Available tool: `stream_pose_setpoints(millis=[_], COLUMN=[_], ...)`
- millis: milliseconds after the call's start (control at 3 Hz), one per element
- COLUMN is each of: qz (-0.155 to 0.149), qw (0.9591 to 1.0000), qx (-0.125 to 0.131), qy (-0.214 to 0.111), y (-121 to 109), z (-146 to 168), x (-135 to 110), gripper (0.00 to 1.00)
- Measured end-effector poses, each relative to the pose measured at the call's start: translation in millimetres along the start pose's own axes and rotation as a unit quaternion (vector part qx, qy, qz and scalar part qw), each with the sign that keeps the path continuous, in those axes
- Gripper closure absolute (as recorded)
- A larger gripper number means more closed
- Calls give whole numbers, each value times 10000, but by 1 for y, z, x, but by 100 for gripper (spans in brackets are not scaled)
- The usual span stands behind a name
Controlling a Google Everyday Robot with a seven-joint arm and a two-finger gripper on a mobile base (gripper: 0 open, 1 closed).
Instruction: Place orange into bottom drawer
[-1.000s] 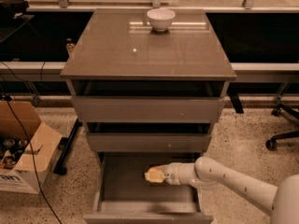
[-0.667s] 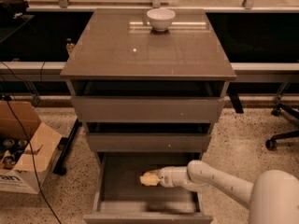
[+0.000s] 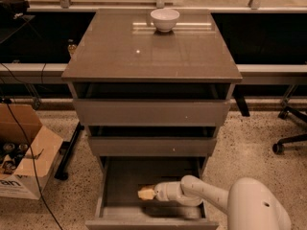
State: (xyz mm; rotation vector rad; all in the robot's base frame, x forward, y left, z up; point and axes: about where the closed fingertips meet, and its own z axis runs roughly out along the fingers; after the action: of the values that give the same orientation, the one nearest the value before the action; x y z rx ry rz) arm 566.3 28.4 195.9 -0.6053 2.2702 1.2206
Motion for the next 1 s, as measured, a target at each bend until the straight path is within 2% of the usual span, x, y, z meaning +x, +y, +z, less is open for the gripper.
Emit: stream_pose_setpoints(millis=[333, 667, 1000], qz=[-133, -222, -384], qw=[9997, 9991, 9969], qx=[196, 358, 665], qy=[50, 64, 141], y=[-10, -19, -24], z=[27, 46, 51], x=[13, 25, 31], gripper=[78, 55, 31])
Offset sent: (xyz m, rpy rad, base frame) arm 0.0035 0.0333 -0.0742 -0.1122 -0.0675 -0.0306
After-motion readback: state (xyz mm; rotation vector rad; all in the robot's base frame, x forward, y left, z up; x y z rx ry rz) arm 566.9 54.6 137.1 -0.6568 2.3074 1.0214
